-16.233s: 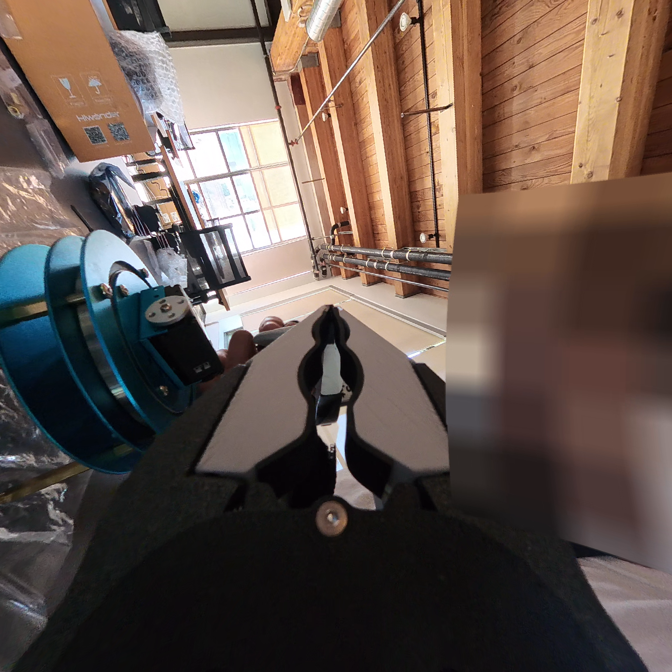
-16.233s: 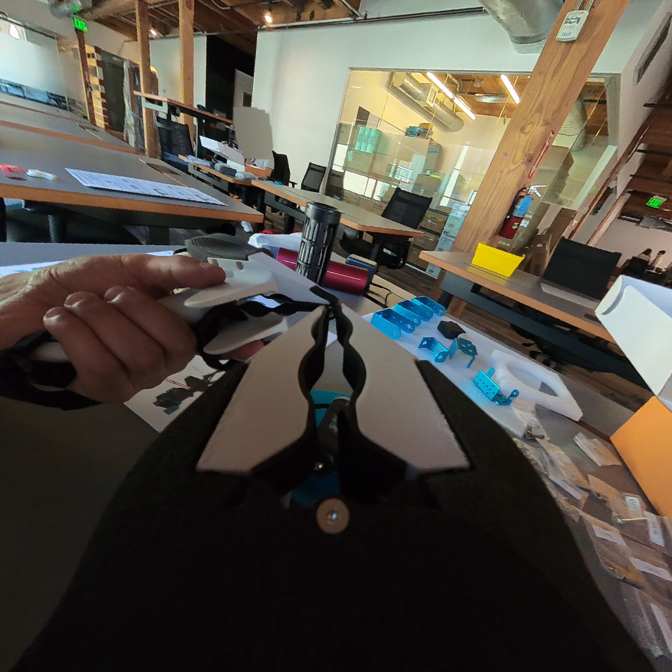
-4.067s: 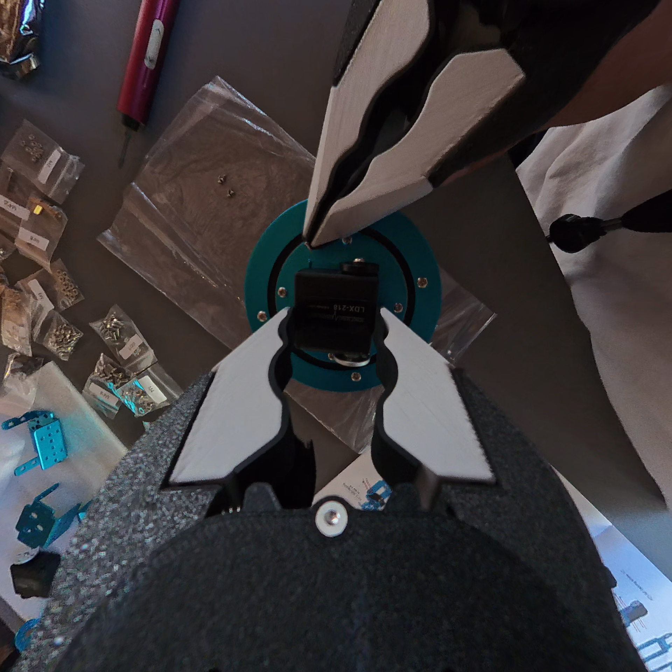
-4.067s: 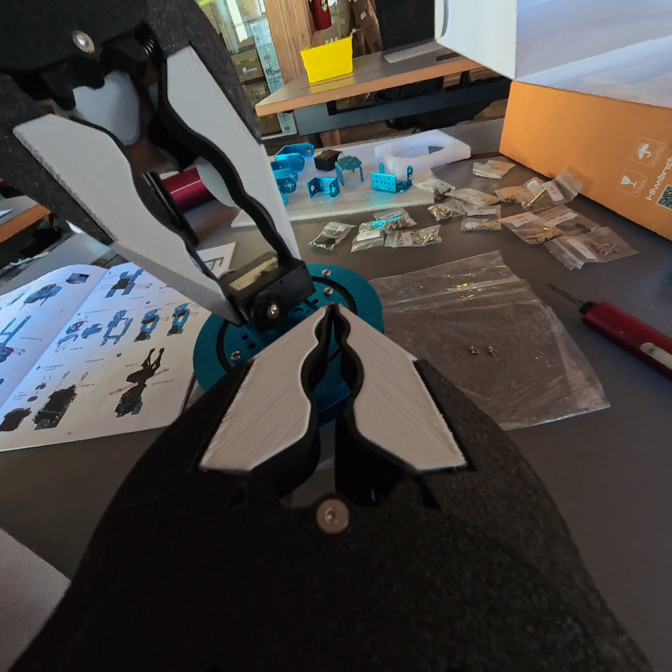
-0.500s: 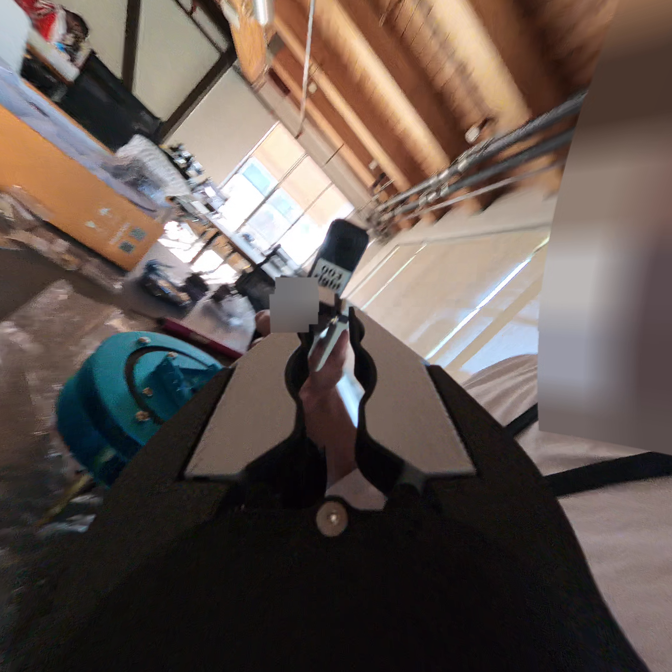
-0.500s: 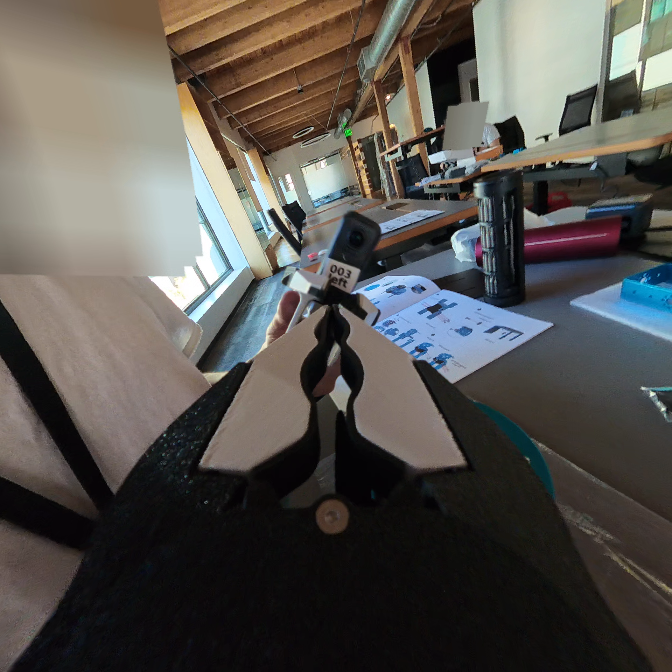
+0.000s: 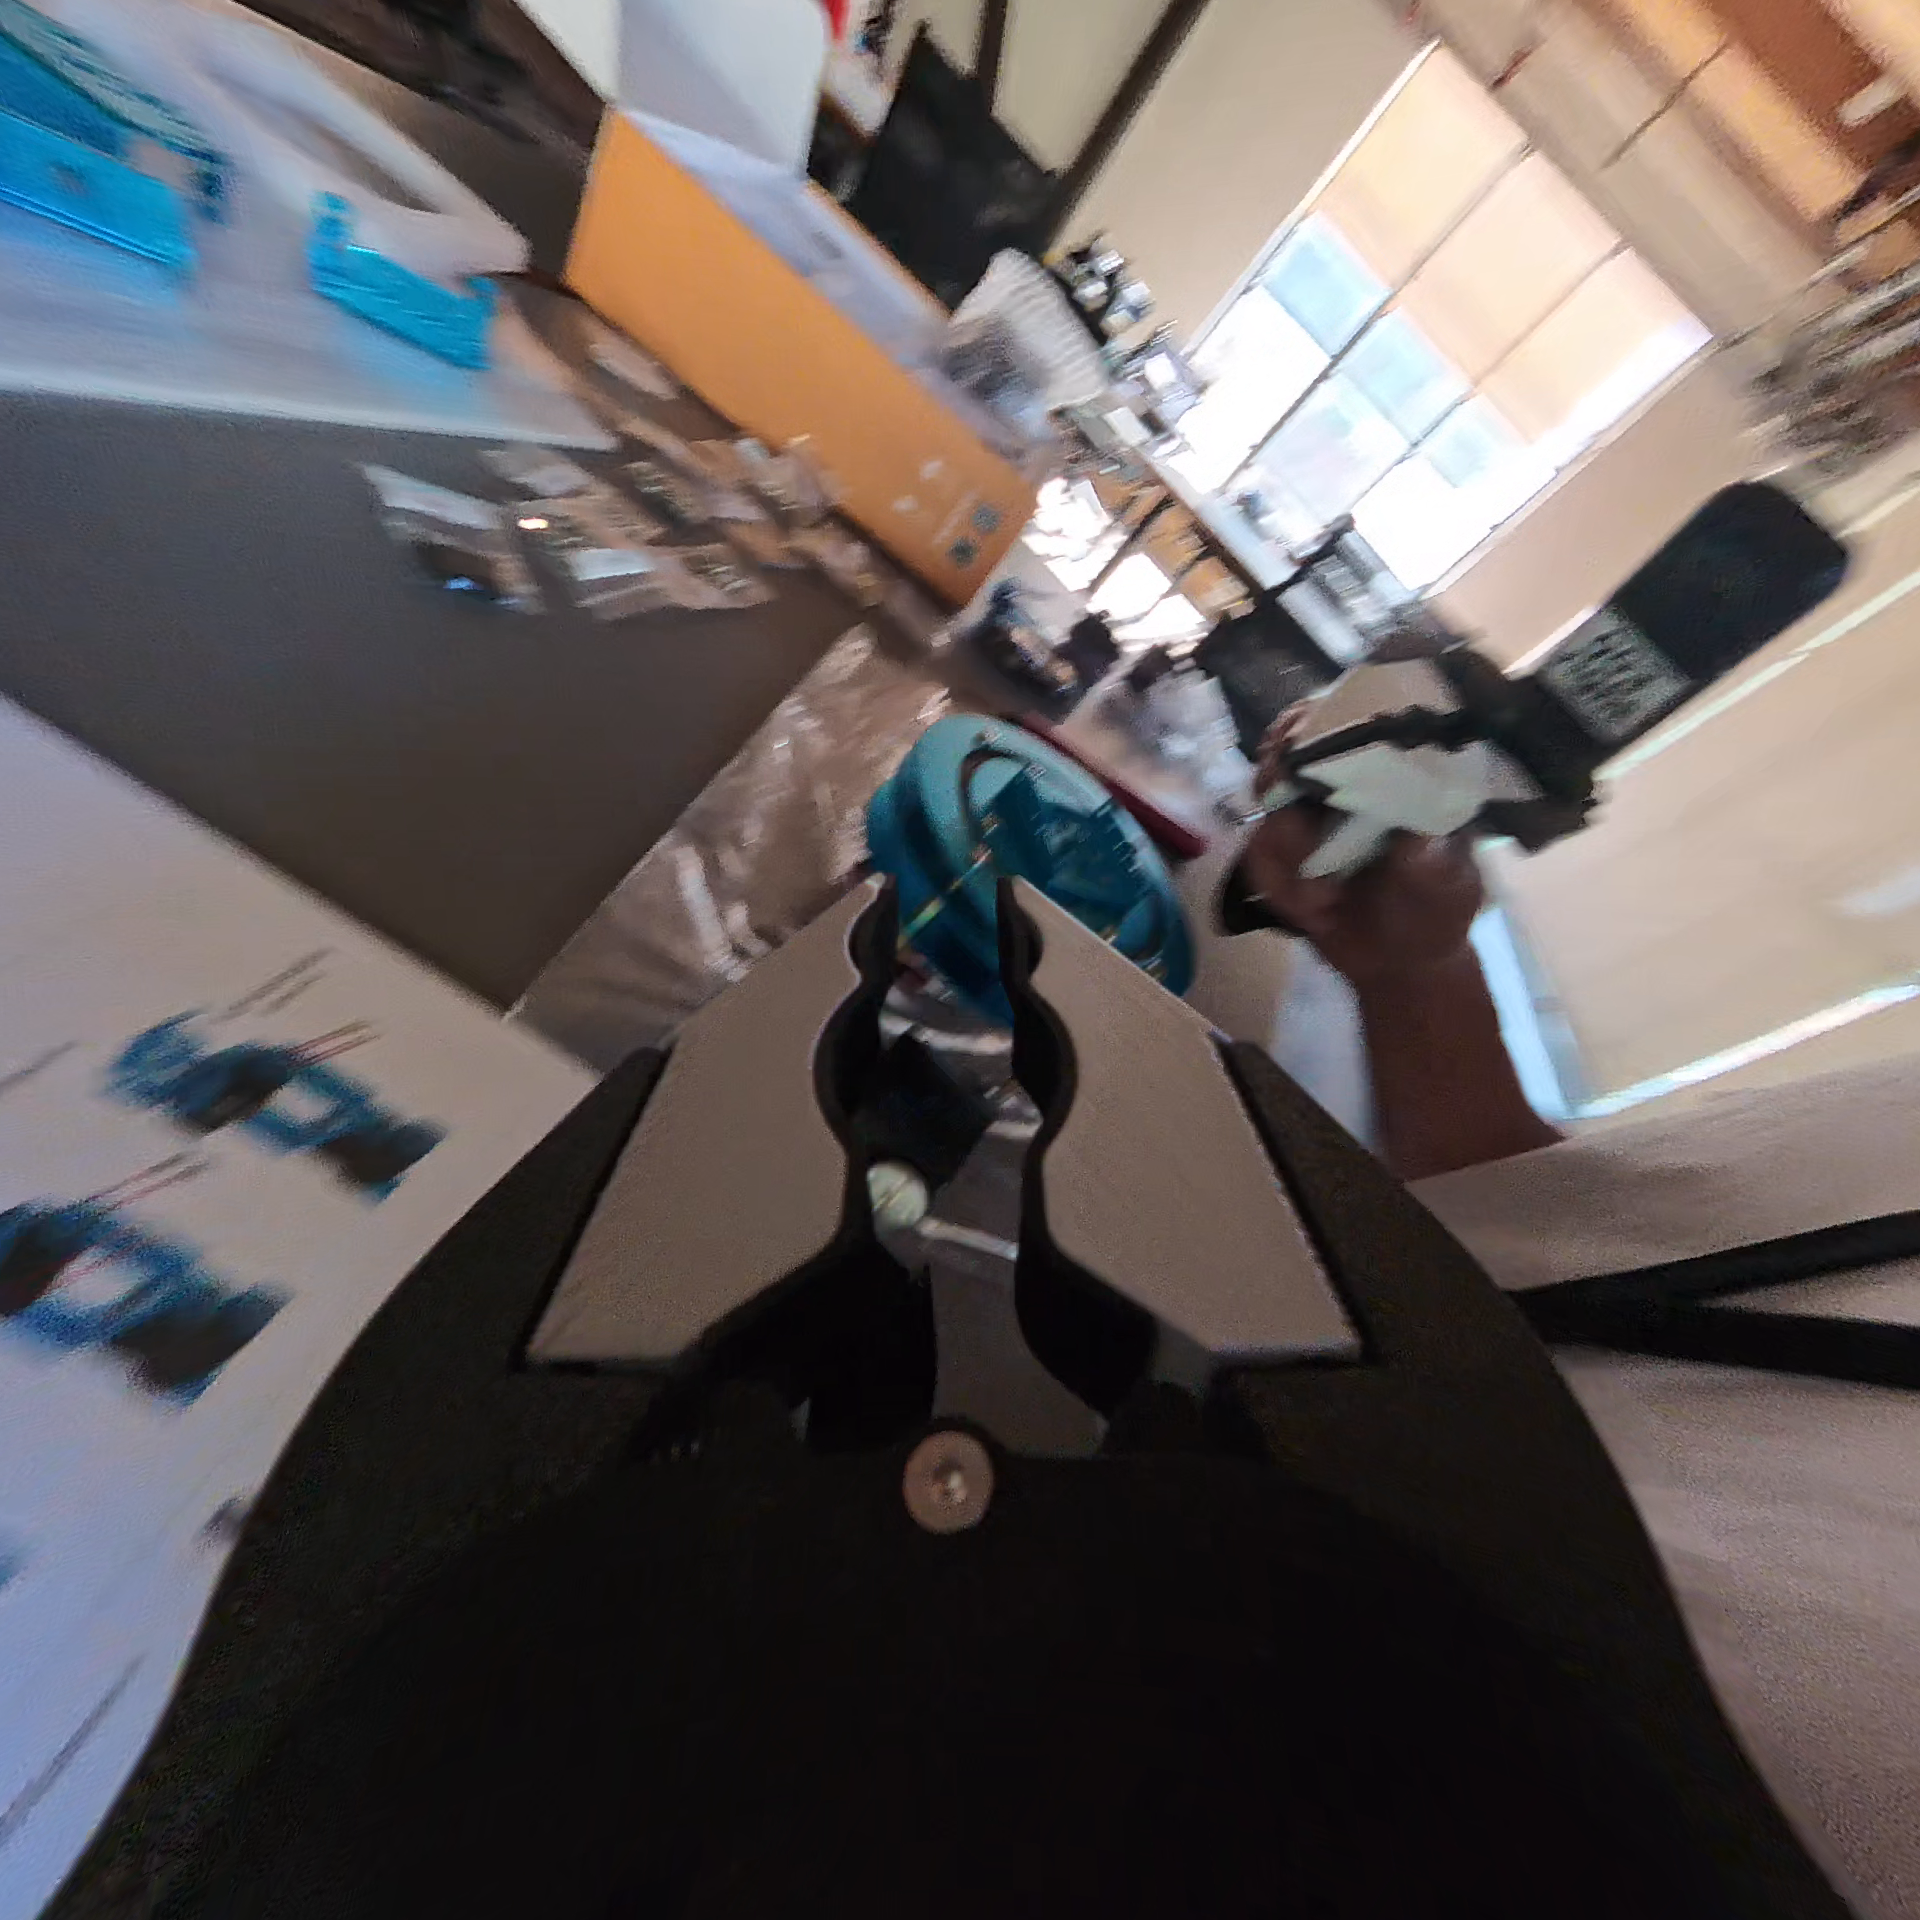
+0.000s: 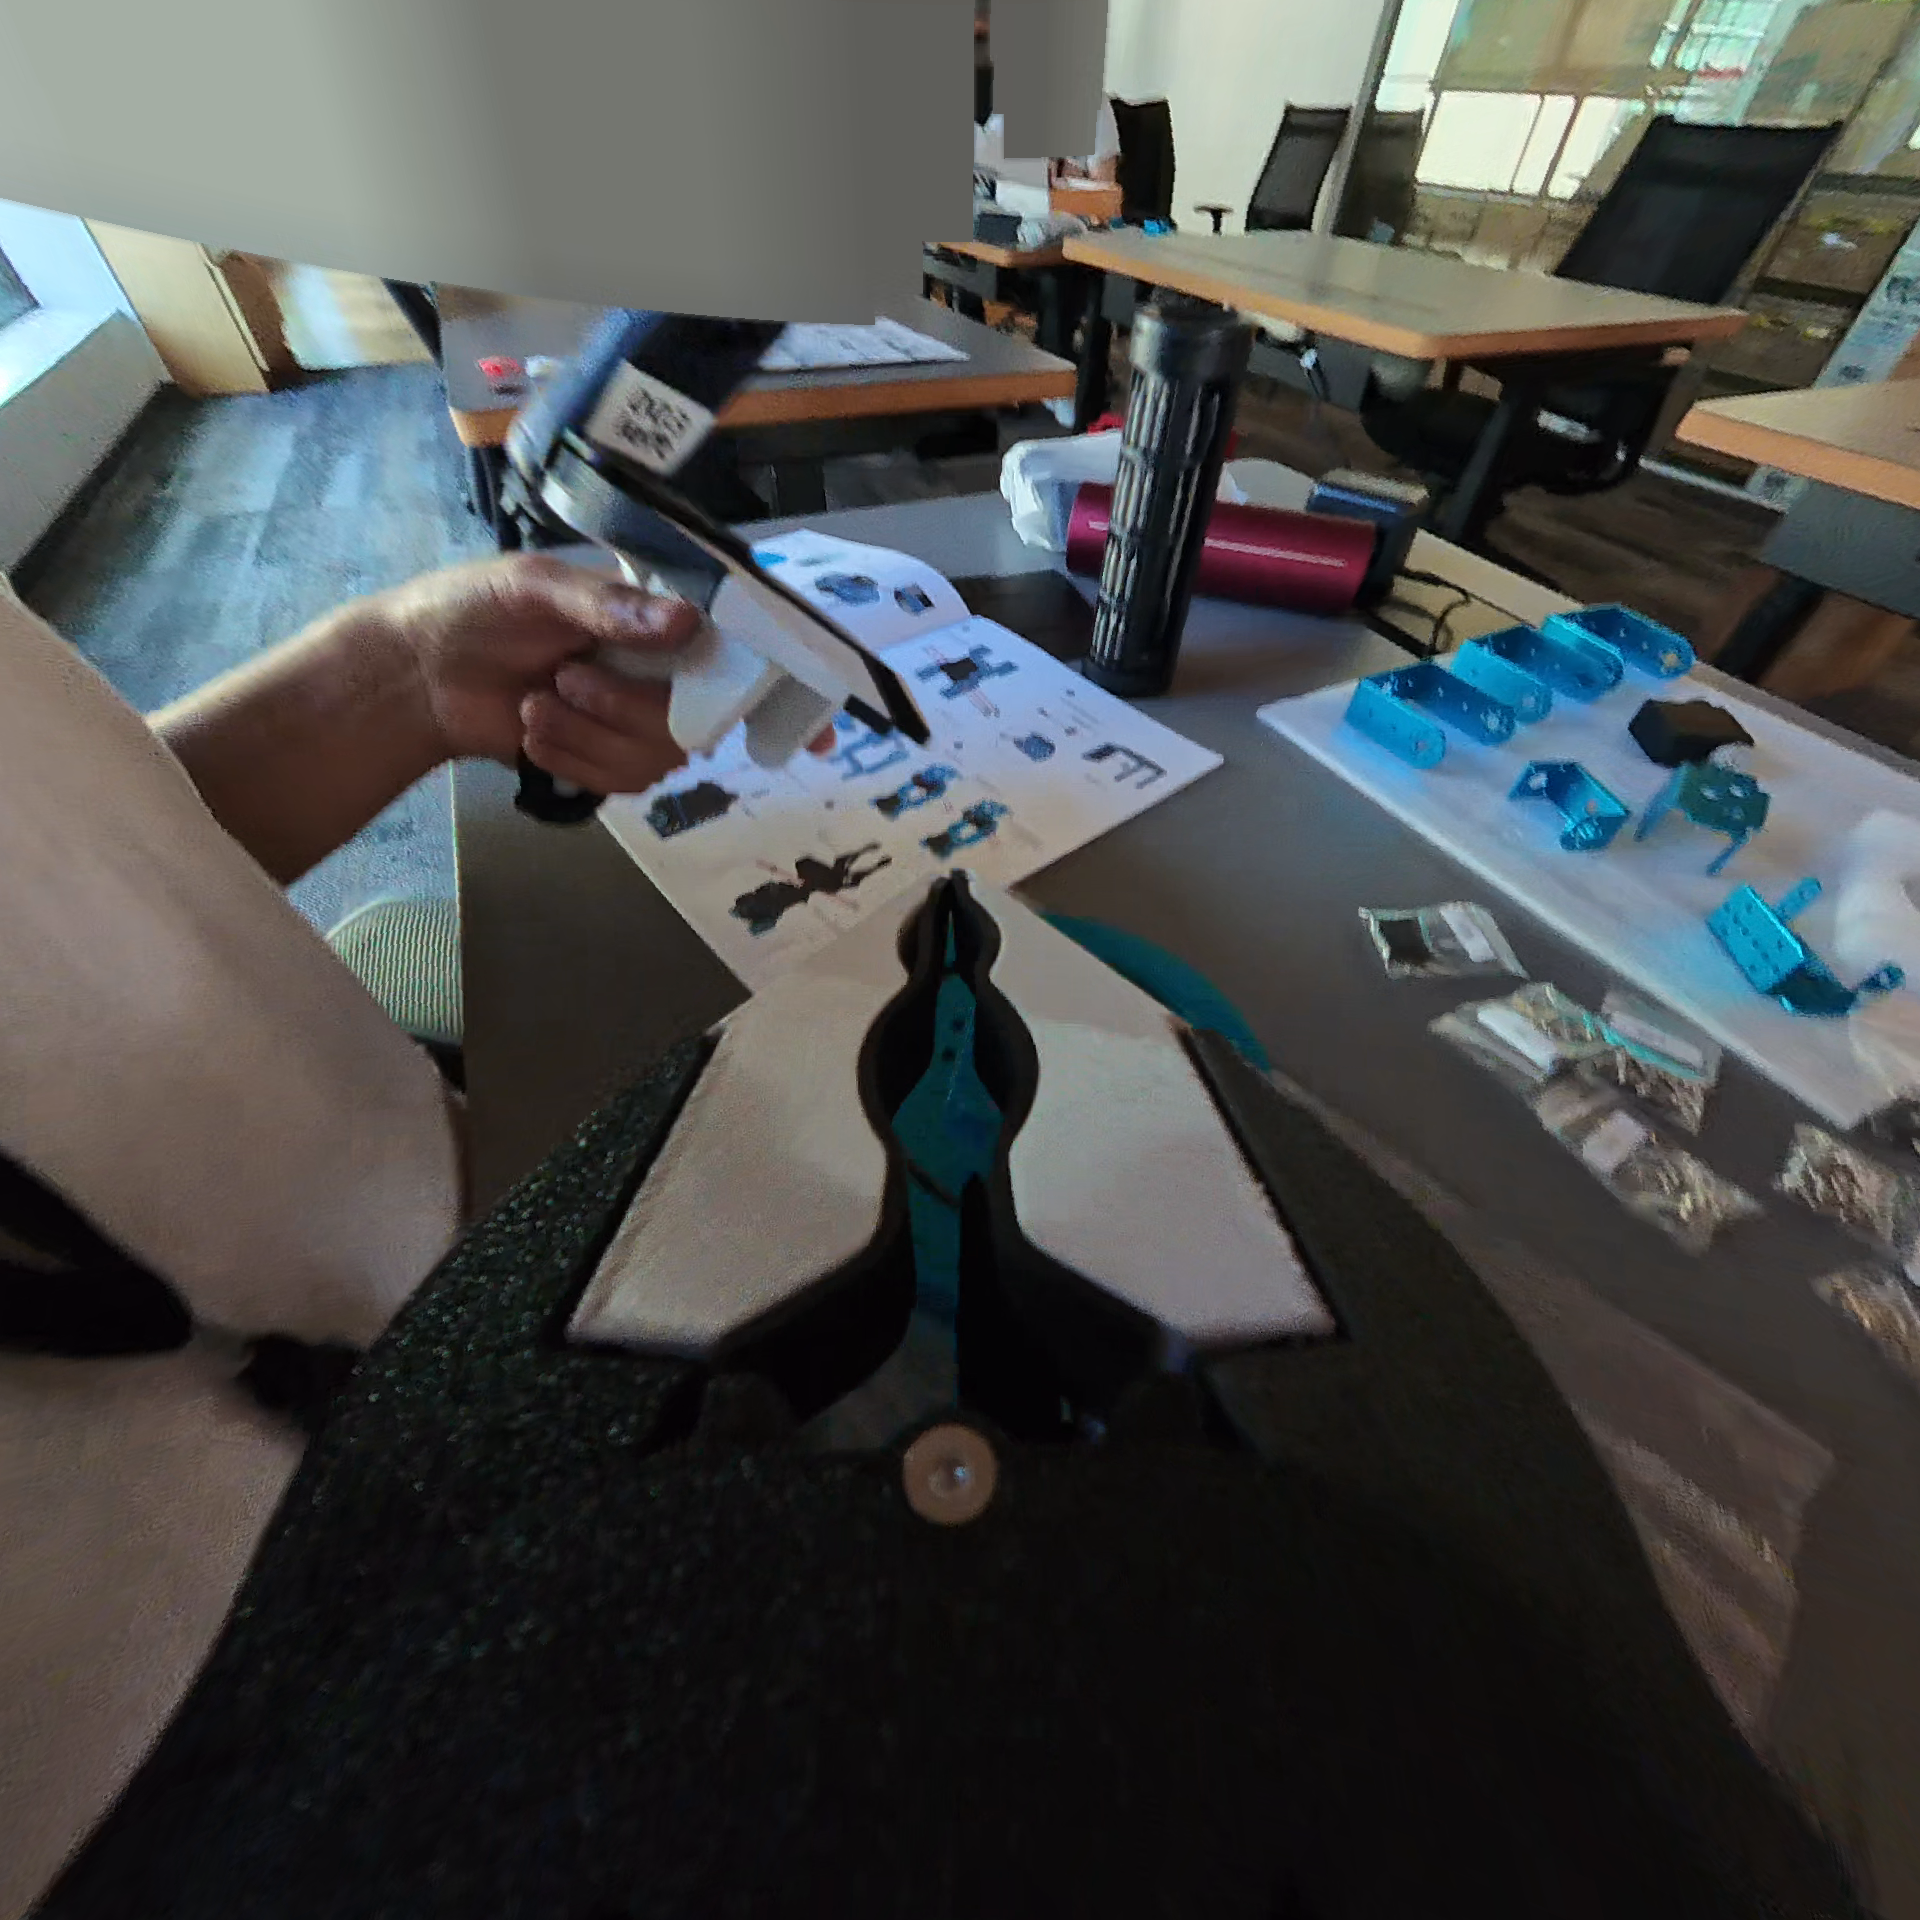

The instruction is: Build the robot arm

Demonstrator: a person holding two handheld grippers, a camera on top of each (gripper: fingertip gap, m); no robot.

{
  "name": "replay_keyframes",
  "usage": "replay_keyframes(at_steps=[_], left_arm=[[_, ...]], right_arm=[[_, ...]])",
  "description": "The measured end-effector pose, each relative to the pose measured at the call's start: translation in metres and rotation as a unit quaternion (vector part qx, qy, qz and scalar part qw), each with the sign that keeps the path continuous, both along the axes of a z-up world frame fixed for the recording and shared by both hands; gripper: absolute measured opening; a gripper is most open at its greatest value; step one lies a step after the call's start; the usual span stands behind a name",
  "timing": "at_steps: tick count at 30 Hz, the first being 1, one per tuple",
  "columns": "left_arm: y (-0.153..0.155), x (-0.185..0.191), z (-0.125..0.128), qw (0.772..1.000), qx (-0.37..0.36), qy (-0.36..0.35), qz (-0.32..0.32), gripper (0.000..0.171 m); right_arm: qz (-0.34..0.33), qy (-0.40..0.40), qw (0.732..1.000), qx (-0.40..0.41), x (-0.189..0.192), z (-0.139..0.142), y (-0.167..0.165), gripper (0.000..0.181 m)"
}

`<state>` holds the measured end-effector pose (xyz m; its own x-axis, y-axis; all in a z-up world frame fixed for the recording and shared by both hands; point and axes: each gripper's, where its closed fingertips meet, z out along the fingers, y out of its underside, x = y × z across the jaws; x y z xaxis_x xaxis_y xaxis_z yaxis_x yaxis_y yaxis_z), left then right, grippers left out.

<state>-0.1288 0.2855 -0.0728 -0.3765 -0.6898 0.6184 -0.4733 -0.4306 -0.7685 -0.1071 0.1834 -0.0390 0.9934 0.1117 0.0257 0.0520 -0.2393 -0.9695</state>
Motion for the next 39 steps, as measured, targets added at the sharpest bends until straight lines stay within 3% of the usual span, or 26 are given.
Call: replay_keyframes(at_steps=[3,6,11,15,22,26,30,35,39], left_arm=[[0.010,-0.025,-0.015,0.995,0.090,0.010,0.041,0.018],[0.001,-0.046,-0.023,0.988,0.141,-0.002,0.067,0.018],[-0.031,-0.068,-0.038,0.981,0.181,-0.016,0.072,0.018],[-0.055,-0.085,-0.050,0.981,0.184,-0.012,0.058,0.018],[-0.050,-0.112,-0.054,0.978,0.185,-0.023,0.099,0.018],[-0.045,-0.126,-0.057,0.981,0.136,-0.026,0.137,0.018],[-0.060,-0.140,-0.057,0.984,0.103,-0.032,0.141,0.018],[-0.087,-0.162,-0.078,0.977,0.163,-0.005,0.134,0.018],[-0.110,-0.173,-0.083,0.972,0.191,-0.003,0.133,0.017]], right_arm=[[-0.001,0.002,0.998,-0.057,-0.022,-0.029,-0.028,0.003],[-0.001,0.018,0.984,-0.175,-0.053,-0.081,-0.049,0.013],[-0.020,0.015,0.974,-0.225,-0.094,-0.129,-0.042,0.018],[-0.043,0.021,0.971,-0.232,-0.087,-0.136,-0.027,0.017],[-0.102,-0.005,0.969,-0.227,-0.084,-0.143,-0.011,0.016],[-0.086,0.020,0.971,-0.222,-0.087,-0.144,-0.014,0.017],[-0.062,0.031,0.971,-0.230,-0.087,-0.144,-0.015,0.013],[-0.049,0.077,0.966,-0.241,-0.084,-0.144,-0.015,0.007],[-0.044,0.069,0.965,-0.251,-0.082,-0.145,-0.015,0.001]])
